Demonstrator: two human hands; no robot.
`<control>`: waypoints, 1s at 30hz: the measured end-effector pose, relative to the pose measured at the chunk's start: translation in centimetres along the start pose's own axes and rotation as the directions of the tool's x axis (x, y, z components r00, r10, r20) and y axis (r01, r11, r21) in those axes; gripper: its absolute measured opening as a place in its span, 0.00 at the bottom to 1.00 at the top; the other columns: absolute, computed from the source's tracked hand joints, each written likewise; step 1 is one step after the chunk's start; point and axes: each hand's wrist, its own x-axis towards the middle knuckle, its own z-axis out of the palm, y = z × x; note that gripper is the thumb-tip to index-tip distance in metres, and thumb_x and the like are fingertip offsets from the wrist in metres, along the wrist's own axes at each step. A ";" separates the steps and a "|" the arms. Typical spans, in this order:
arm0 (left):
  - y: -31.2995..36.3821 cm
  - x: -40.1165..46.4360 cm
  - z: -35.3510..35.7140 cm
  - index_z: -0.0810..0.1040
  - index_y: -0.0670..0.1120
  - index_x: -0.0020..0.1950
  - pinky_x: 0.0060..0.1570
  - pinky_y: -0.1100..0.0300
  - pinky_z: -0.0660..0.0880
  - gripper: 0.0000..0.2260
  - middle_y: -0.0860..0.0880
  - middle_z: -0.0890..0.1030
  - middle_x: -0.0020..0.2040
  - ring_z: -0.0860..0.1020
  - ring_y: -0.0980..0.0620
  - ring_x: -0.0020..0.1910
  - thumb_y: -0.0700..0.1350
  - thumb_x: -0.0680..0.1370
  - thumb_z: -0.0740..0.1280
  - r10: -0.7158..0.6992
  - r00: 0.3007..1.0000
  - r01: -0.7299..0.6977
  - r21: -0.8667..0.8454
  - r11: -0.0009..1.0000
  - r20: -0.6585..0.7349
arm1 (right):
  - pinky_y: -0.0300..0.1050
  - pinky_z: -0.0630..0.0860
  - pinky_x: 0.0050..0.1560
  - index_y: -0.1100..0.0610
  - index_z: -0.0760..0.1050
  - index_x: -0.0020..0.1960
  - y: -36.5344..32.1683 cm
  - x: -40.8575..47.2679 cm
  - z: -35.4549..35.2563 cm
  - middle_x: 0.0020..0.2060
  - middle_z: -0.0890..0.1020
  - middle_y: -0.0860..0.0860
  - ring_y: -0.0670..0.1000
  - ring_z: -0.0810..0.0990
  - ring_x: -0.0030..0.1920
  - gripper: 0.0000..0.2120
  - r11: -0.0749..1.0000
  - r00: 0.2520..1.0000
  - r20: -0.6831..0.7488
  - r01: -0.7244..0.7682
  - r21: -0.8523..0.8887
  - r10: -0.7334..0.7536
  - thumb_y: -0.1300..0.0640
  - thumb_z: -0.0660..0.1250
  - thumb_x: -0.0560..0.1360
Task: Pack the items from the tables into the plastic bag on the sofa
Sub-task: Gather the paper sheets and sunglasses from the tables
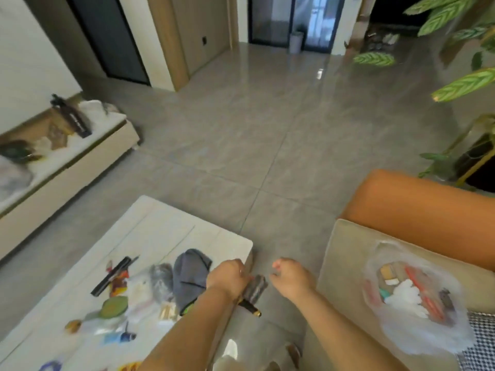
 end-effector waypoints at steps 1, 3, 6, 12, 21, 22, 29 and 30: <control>-1.8 -1.5 0.1 0.75 0.49 0.63 0.59 0.56 0.73 0.18 0.47 0.78 0.63 0.74 0.46 0.64 0.56 0.78 0.60 -0.016 1.000 0.016 0.008 1.000 -0.018 | 0.44 0.73 0.61 0.52 0.76 0.60 -1.4 -1.0 0.7 0.60 0.79 0.50 0.52 0.77 0.61 0.15 1.000 1.000 0.015 0.020 -0.012 -0.019 0.50 0.62 0.75; -5.3 -4.6 0.1 0.78 0.47 0.60 0.59 0.56 0.72 0.18 0.45 0.80 0.59 0.76 0.45 0.61 0.56 0.79 0.58 -0.060 0.997 0.060 0.005 0.998 -0.051 | 0.43 0.73 0.58 0.52 0.76 0.59 -4.3 -2.9 2.2 0.59 0.80 0.50 0.53 0.78 0.60 0.14 0.995 0.995 0.021 0.096 -0.037 -0.095 0.49 0.62 0.75; -10.2 -9.0 0.1 0.79 0.44 0.56 0.52 0.56 0.74 0.17 0.43 0.82 0.55 0.79 0.43 0.55 0.52 0.80 0.57 -0.116 0.991 0.113 -0.058 0.992 -0.066 | 0.44 0.74 0.56 0.52 0.75 0.61 -8.6 -5.5 4.5 0.60 0.78 0.50 0.52 0.78 0.59 0.15 0.976 0.978 0.041 0.207 -0.070 -0.205 0.48 0.62 0.76; -18.9 -16.8 -1.0 0.78 0.49 0.58 0.55 0.54 0.75 0.19 0.48 0.81 0.57 0.78 0.46 0.58 0.59 0.78 0.58 -0.295 0.942 0.279 -0.114 0.954 -0.163 | 0.47 0.74 0.52 0.52 0.76 0.54 -17.3 -10.0 9.0 0.51 0.81 0.51 0.54 0.79 0.56 0.12 0.849 0.881 0.118 0.473 -0.237 -0.458 0.46 0.62 0.76; -27.3 -26.8 -0.2 0.80 0.47 0.55 0.53 0.55 0.74 0.21 0.46 0.82 0.55 0.79 0.46 0.55 0.60 0.78 0.57 -0.631 0.745 0.559 -0.311 0.768 -0.218 | 0.47 0.75 0.54 0.52 0.75 0.61 -27.2 -15.3 14.5 0.57 0.80 0.52 0.56 0.78 0.58 0.17 0.538 0.627 0.348 0.778 -0.324 -0.697 0.47 0.61 0.75; -27.8 -27.9 0.2 0.80 0.47 0.55 0.53 0.54 0.74 0.21 0.46 0.82 0.55 0.79 0.46 0.55 0.60 0.78 0.57 -0.666 0.717 0.589 -0.331 0.737 -0.206 | 0.47 0.75 0.54 0.53 0.75 0.61 -28.0 -15.7 14.9 0.57 0.80 0.52 0.56 0.78 0.58 0.17 0.492 0.590 0.372 0.806 -0.330 -0.716 0.47 0.61 0.76; -28.5 -35.4 4.3 0.78 0.48 0.59 0.57 0.54 0.73 0.21 0.47 0.79 0.60 0.77 0.46 0.60 0.61 0.77 0.57 -0.868 0.492 0.731 -0.509 0.454 -0.068 | 0.46 0.72 0.48 0.54 0.74 0.59 -31.1 -19.8 19.4 0.55 0.79 0.52 0.55 0.78 0.57 0.17 0.206 0.331 0.568 0.939 -0.275 -0.753 0.45 0.60 0.76; -28.4 -36.4 5.2 0.78 0.48 0.60 0.57 0.54 0.73 0.21 0.47 0.79 0.60 0.77 0.45 0.60 0.61 0.77 0.57 -0.886 0.461 0.737 -0.535 0.413 -0.048 | 0.45 0.73 0.49 0.55 0.74 0.59 -31.3 -20.6 20.1 0.56 0.79 0.52 0.55 0.78 0.57 0.17 0.174 0.299 0.592 0.950 -0.261 -0.749 0.46 0.60 0.76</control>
